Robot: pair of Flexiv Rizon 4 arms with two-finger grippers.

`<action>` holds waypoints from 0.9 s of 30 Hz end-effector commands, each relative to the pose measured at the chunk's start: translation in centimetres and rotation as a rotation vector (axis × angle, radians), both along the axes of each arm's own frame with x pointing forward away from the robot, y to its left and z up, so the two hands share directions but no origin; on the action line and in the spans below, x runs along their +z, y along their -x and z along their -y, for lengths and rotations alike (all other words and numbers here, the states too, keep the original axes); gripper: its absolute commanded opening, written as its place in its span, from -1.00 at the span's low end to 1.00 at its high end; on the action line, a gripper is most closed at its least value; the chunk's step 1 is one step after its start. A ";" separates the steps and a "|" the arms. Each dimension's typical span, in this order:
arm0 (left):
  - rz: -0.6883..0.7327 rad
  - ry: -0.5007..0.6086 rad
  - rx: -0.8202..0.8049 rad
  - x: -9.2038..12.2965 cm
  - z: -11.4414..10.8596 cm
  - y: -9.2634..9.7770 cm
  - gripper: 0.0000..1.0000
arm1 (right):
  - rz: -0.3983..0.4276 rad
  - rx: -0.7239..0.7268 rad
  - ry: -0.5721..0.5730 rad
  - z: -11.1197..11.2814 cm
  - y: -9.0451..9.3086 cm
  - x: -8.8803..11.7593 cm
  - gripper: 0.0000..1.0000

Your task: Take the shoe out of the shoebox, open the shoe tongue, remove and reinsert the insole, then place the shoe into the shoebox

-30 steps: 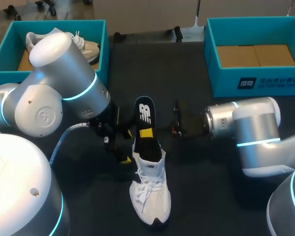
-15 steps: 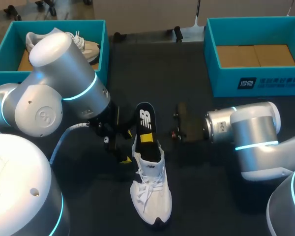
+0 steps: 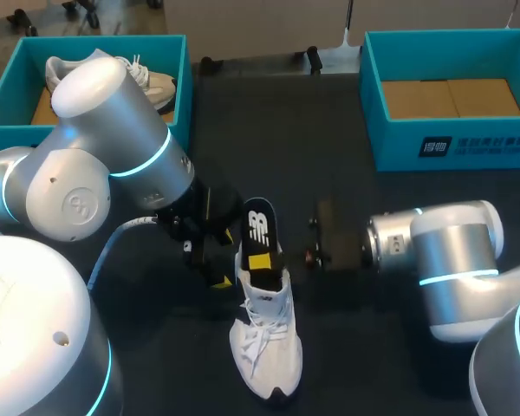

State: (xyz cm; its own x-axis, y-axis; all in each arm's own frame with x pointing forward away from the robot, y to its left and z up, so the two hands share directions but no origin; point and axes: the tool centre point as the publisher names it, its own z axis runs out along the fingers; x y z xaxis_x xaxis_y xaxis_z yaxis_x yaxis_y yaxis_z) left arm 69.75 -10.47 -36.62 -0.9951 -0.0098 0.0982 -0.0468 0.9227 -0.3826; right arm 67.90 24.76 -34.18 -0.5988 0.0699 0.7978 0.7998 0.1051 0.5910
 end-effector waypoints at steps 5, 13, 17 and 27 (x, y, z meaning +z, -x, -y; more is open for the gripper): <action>0.001 0.000 -0.001 -0.1 0.0 0.0 1.00 | 0.037 0.026 -0.011 -0.4 0.0 -0.1 -0.37; 0.001 0.000 -0.001 -0.1 0.0 0.0 1.00 | 0.089 0.033 0.005 -0.6 -1.0 1.2 -0.22; 0.001 0.000 -0.001 -0.1 0.0 0.0 1.00 | 0.106 0.025 0.008 -0.6 -1.5 1.7 -0.23; 0.001 0.000 -0.001 -0.1 0.0 0.0 1.00 | 0.077 0.006 0.004 -0.5 -3.7 2.2 -1.00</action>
State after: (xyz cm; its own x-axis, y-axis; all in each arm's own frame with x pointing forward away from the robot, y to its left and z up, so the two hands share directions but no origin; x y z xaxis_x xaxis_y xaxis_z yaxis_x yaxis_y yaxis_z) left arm 69.75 -10.47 -36.62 -0.9951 -0.0098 0.0982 -0.0469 0.9227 -0.3826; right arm 71.14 25.18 -31.93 -0.6616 0.0728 0.7463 0.7492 0.1054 0.6539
